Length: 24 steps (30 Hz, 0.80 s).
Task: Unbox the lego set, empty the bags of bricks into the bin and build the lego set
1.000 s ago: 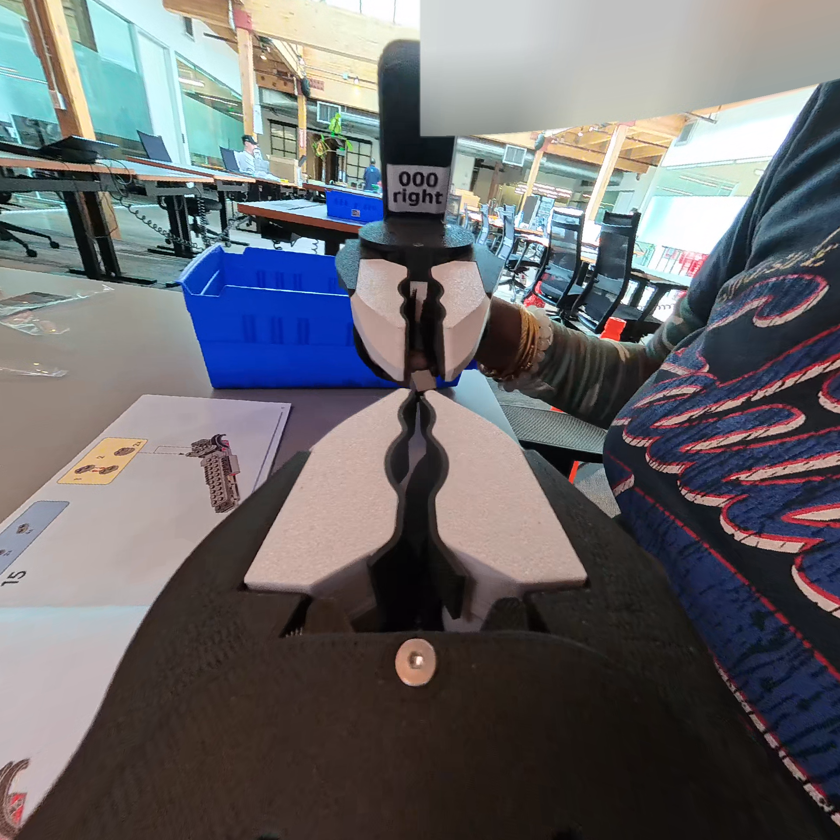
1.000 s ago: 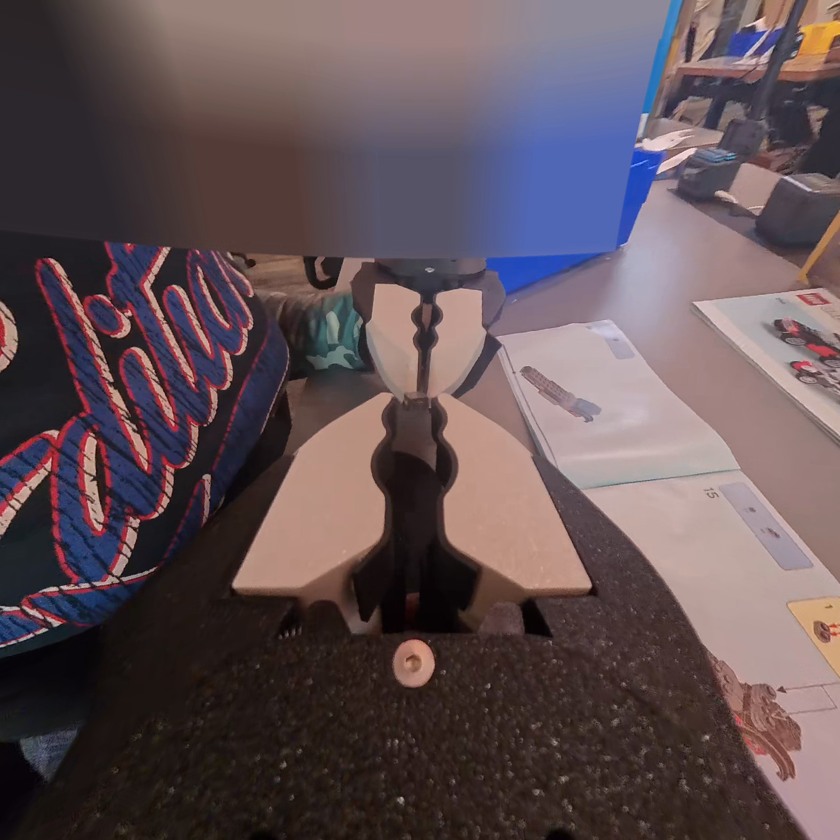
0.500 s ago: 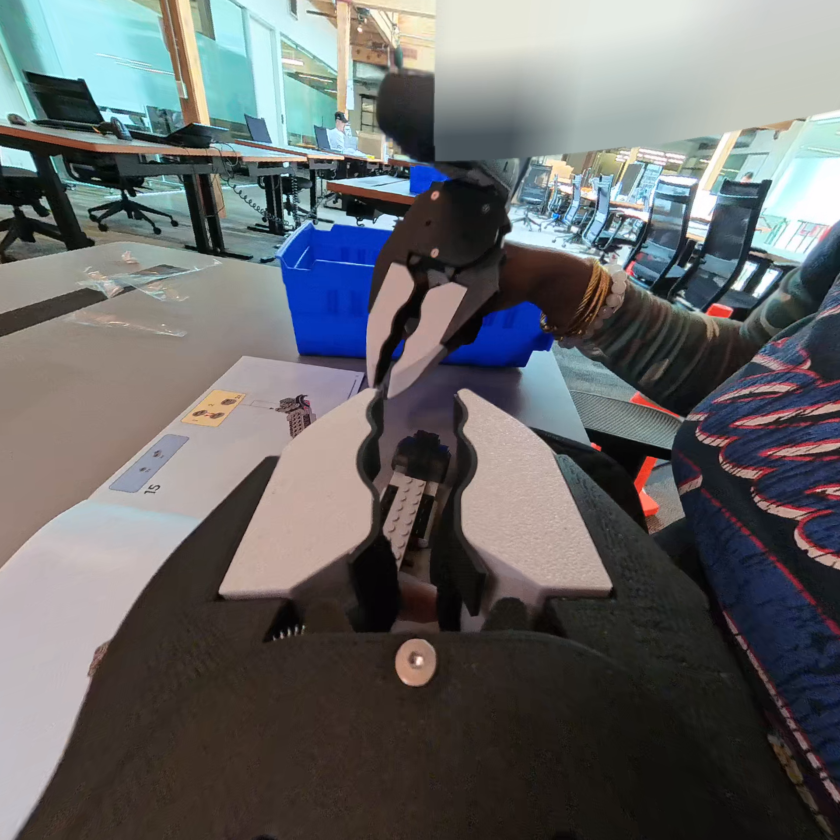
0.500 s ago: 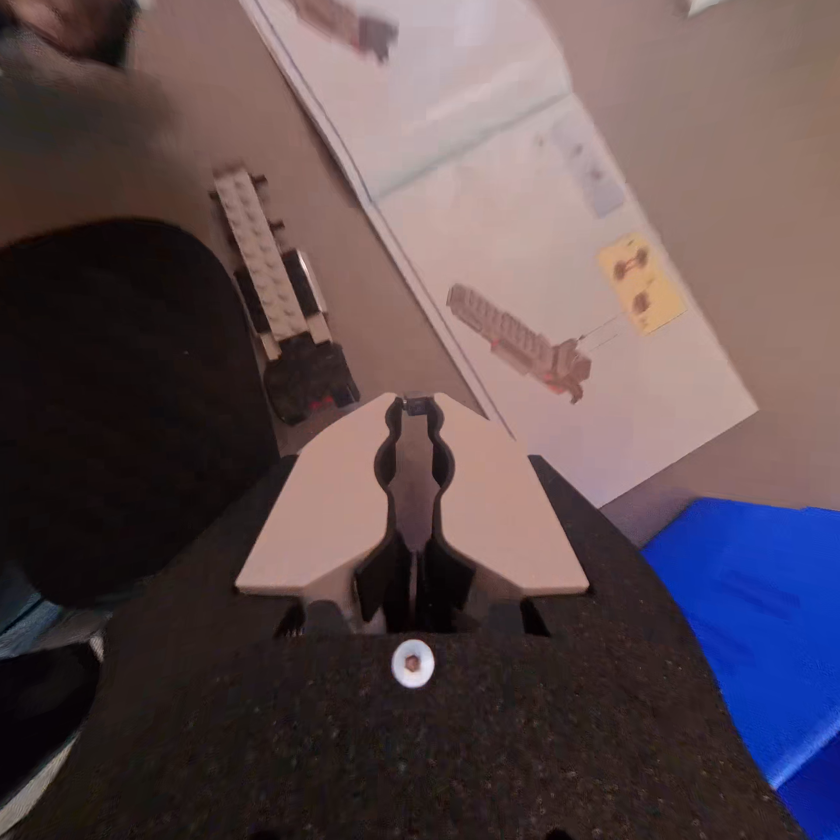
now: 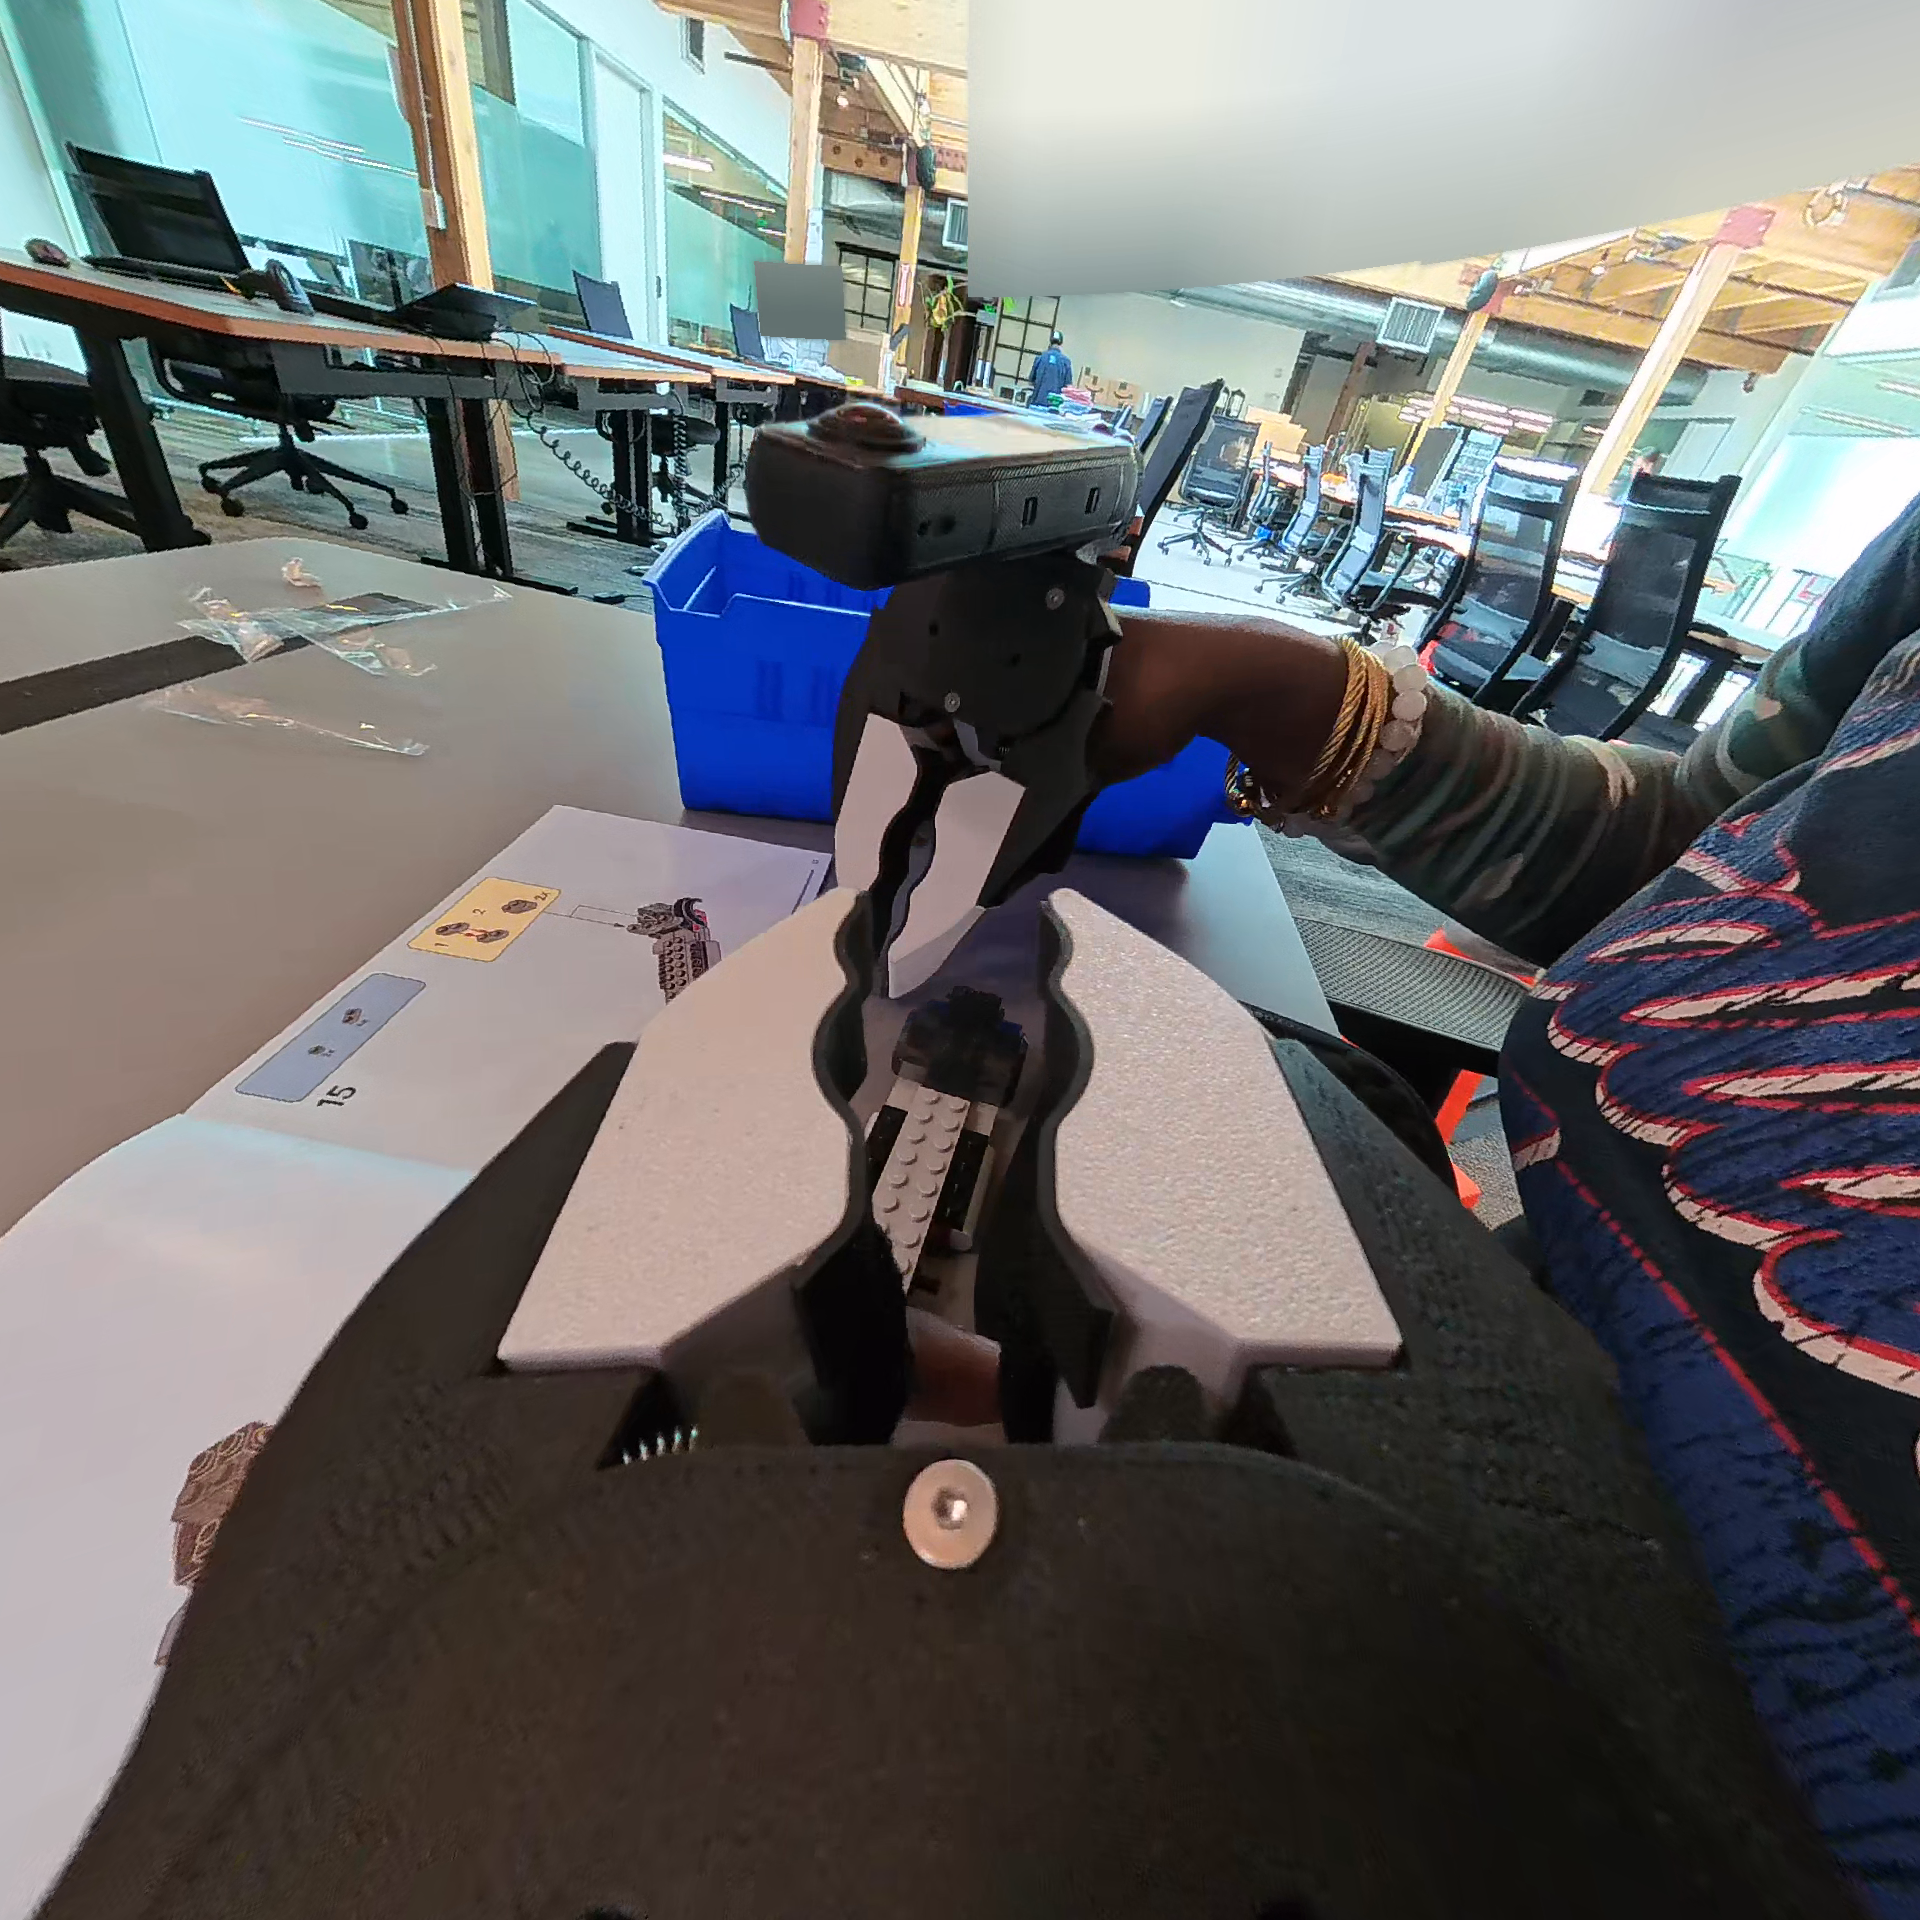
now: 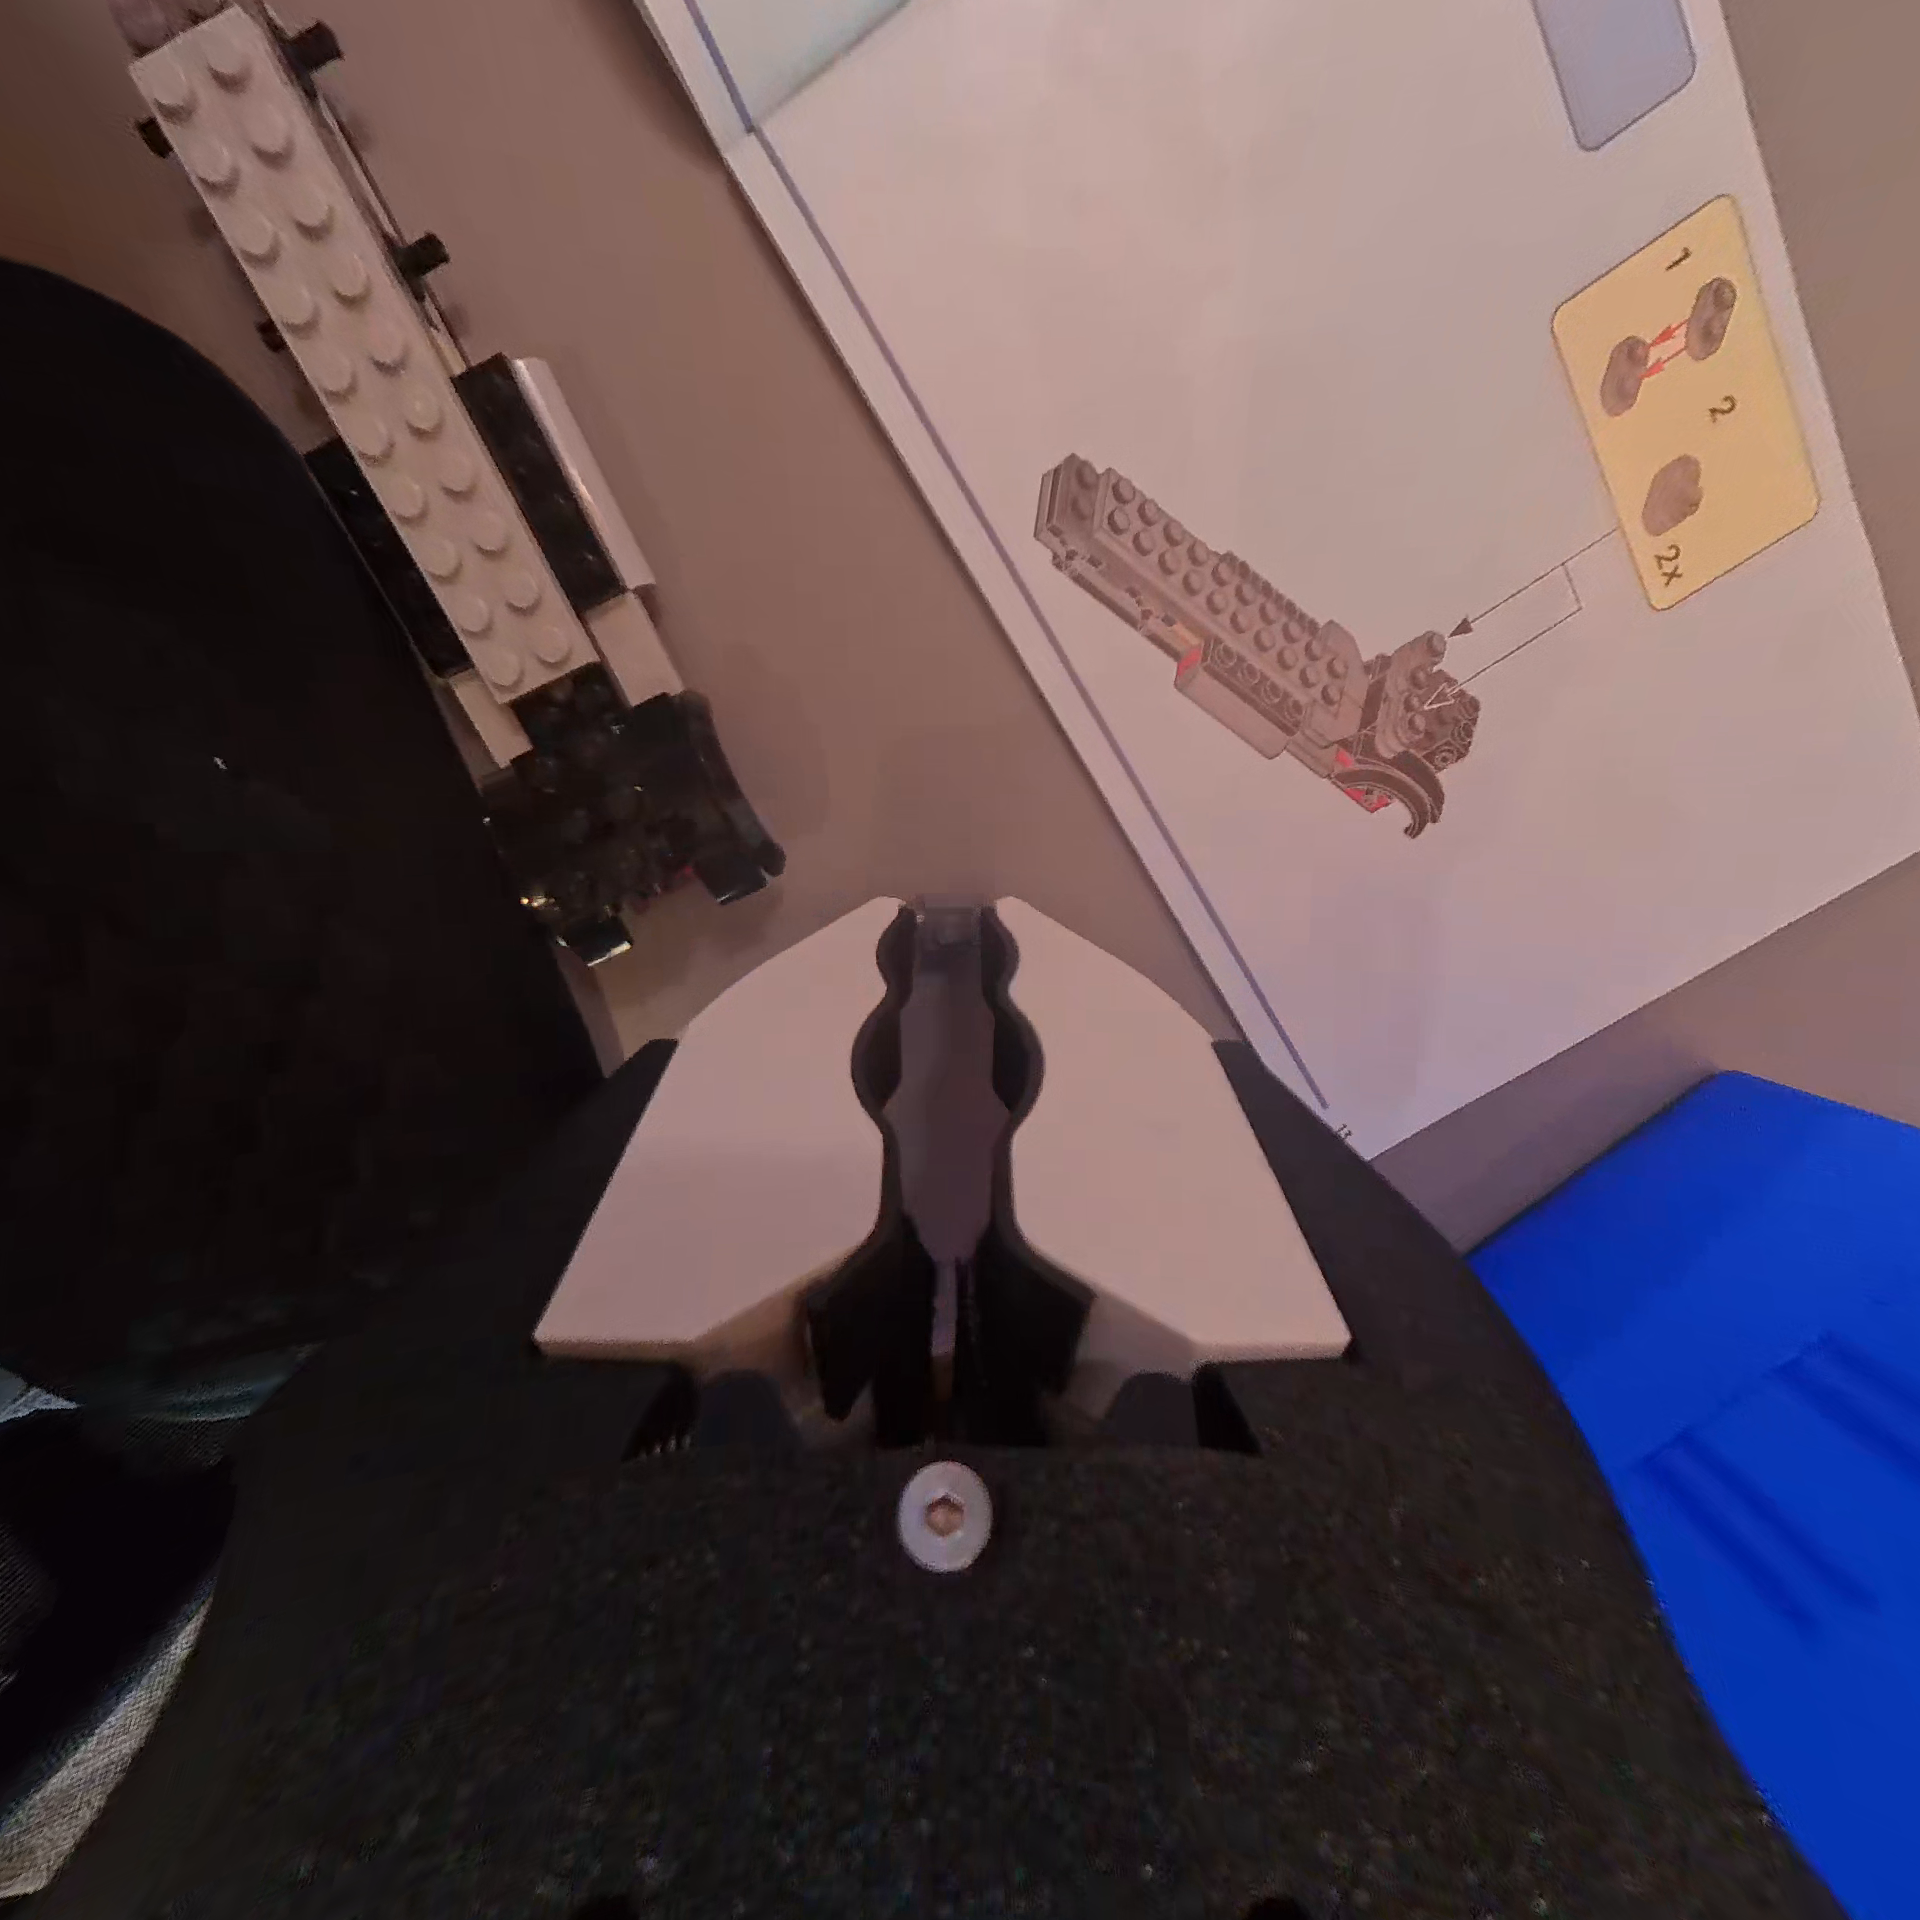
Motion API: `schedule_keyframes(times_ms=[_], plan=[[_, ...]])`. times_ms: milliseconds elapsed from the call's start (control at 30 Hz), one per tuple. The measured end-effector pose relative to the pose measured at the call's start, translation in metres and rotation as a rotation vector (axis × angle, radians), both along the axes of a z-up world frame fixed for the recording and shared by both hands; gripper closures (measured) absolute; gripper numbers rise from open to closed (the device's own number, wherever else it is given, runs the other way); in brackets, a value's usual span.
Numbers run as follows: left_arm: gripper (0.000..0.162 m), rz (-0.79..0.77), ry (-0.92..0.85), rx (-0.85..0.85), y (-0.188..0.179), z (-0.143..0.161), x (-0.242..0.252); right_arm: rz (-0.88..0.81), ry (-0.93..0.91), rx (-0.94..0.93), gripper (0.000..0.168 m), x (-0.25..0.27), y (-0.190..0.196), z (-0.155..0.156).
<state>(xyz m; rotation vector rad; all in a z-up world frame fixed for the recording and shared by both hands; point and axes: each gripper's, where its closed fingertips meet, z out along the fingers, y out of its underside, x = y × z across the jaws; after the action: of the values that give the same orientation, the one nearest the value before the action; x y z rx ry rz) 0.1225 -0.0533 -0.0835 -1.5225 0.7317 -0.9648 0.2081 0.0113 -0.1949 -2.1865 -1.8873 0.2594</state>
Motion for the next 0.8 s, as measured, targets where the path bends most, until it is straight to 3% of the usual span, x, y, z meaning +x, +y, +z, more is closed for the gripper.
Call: schedule_keyframes(times_ms=[333, 567, 800], plan=[[0.132, 0.014, 0.017, 0.0, 0.002, -0.003, 0.0, -0.075, 0.157, 0.059, 0.136, -0.009, 0.002, 0.029], [0.132, 0.016, 0.091, -0.003, 0.002, -0.013, 0.005, -0.11, 0.506, 0.174, 0.128, -0.013, -0.008, 0.103], [0.129, -0.015, 0.193, -0.01, -0.008, -0.022, 0.012, -0.169, 0.812, 0.258, 0.112, 0.024, -0.015, 0.169]])
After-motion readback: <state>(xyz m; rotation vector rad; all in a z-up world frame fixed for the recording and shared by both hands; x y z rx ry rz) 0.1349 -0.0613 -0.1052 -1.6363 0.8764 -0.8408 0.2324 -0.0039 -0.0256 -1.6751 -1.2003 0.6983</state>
